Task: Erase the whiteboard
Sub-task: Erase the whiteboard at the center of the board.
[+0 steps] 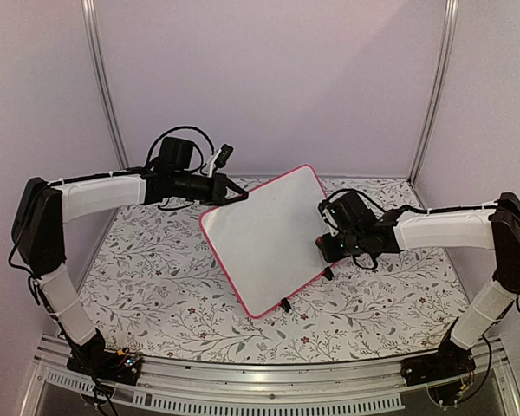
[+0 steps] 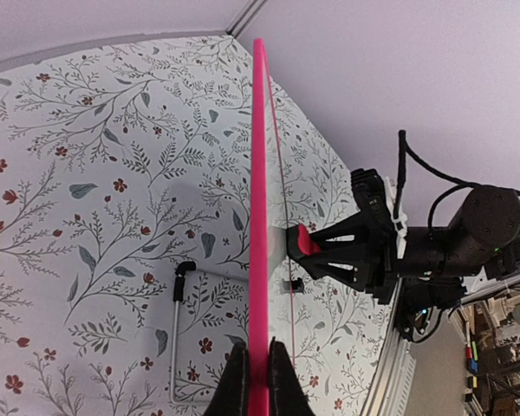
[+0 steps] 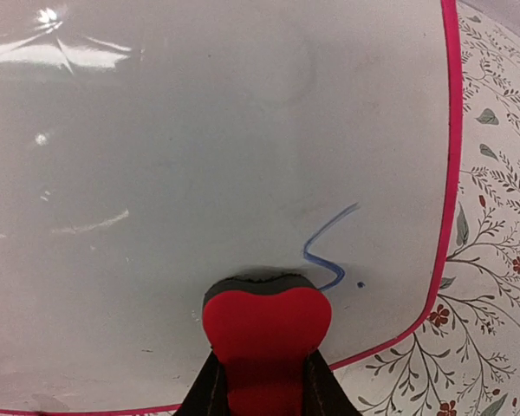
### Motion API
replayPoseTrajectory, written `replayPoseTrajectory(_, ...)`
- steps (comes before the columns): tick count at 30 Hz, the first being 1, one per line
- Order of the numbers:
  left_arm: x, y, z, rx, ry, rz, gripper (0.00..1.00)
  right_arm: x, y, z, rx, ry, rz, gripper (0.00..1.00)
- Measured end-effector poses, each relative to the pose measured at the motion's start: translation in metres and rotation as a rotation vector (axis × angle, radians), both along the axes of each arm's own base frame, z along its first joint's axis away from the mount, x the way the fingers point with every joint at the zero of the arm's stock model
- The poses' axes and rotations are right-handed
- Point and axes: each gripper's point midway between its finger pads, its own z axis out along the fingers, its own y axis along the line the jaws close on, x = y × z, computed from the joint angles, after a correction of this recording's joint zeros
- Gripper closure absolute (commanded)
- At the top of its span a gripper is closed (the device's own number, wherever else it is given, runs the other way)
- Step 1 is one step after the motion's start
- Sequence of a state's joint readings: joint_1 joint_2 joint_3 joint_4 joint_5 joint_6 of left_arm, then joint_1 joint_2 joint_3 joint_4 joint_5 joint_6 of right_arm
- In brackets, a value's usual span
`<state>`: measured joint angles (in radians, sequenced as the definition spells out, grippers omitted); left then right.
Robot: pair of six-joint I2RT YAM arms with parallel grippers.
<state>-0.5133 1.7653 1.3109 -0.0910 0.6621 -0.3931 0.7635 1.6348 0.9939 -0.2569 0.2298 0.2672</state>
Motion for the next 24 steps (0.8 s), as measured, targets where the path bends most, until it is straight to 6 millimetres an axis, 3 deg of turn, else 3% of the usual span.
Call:
replayPoseTrajectory(13,0.0,0.0,0.0,0.0,0.0,0.0,1.0,-0.011,-0.005,-0.012,-0.028,0.028,0.009,1.0)
replayPoseTrajectory(24,0.0,0.0,0.001,-0.002,-0.002,-0.003,1.0,-0.034,-0.026,-0.037,-0.134,0.123,0.029,1.0)
